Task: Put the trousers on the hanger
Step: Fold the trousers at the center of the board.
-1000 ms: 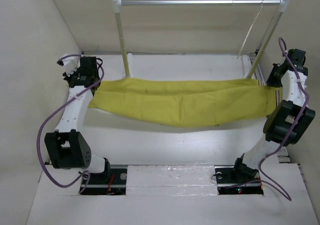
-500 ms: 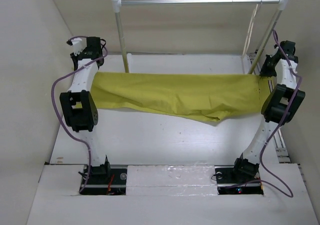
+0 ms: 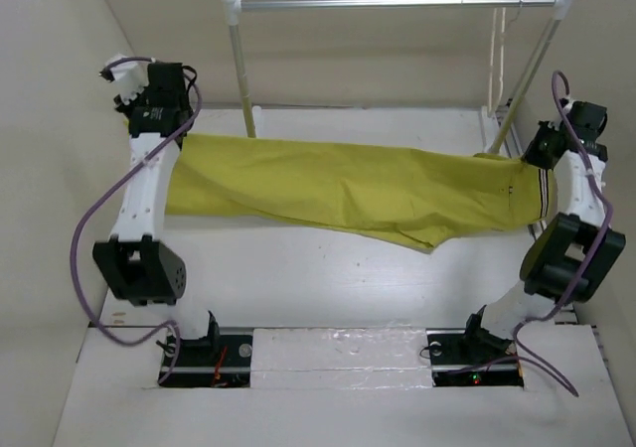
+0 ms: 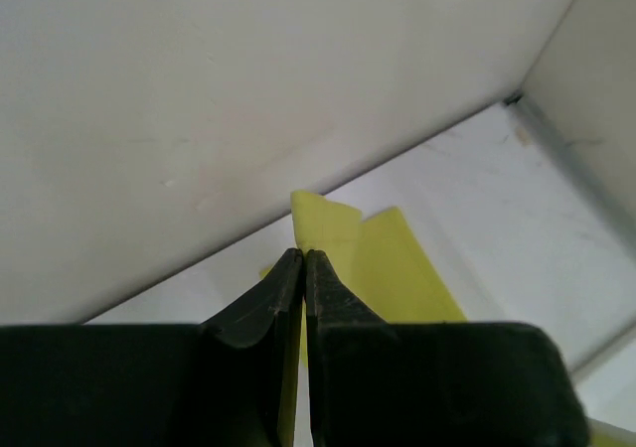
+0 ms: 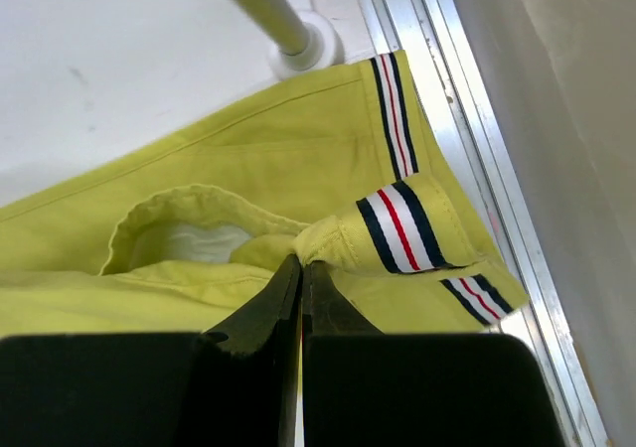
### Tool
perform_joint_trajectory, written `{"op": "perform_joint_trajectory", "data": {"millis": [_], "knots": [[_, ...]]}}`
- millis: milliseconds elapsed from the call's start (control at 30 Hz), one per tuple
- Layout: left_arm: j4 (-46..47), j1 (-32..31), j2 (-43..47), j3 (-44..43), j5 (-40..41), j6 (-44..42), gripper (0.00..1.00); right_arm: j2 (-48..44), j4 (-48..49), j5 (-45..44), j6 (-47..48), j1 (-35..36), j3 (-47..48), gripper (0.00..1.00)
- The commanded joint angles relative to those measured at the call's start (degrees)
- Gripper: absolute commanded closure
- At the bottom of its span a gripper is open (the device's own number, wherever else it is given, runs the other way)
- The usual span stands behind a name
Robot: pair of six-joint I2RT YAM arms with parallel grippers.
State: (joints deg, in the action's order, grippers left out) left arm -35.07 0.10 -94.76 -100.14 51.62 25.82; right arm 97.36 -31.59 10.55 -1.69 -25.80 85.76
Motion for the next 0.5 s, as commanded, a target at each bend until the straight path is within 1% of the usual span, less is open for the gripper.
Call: {"op": "perform_joint_trajectory", "data": {"millis": [0, 67, 100, 167, 233, 267, 300, 367, 400, 467], "knots": [[0.35, 0.69, 13.60, 1.08, 3.14, 2.39, 1.00, -10.07, 6.90, 3.08, -0.33, -1.17, -5.24, 1.00], [0.70, 1.39, 17.14, 2.57, 3.14, 1.51, 1.00, -16.29, 7.24, 3.78, -0.15, -3.28, -9.00, 1.00], [1.14, 1.40, 20.63, 4.32, 2.62, 1.25, 1.00, -18.24, 7.86, 3.95, -0.24, -4.16, -9.98, 1.00], [1.23, 1.40, 23.47, 5.39, 2.44, 0.55, 1.00, -21.41, 6.90, 2.38, -0.15, -4.78, -10.96, 1.00], [-1.30, 1.40, 24.71, 5.39, 4.19, 0.28, 1.00, -23.09, 5.58, 1.76, 0.02, -4.09, -11.05, 1.00], [-2.36, 0.79, 24.80, 5.57, 5.07, -0.16, 1.00, -23.36, 5.67, 1.67, 0.02, -3.21, -11.22, 1.00], [-0.54, 0.78, 26.10, 9.05, 6.21, -1.81, 1.00, -23.27, 6.54, 0.54, -0.32, -3.20, -11.92, 1.00], [0.61, 0.78, 27.43, 13.19, 6.65, -3.06, 1.00, -21.70, 8.03, 0.53, -0.59, -3.20, -12.10, 1.00], [2.70, 0.78, 27.87, 17.56, 7.09, -4.89, 1.00, -20.12, 8.56, 2.44, -0.77, -3.20, -11.67, 1.00], [3.86, 0.78, 27.70, 20.41, 7.18, -5.87, 1.00, -13.89, 8.74, 2.82, -1.12, -3.20, -8.34, 1.00]]}}
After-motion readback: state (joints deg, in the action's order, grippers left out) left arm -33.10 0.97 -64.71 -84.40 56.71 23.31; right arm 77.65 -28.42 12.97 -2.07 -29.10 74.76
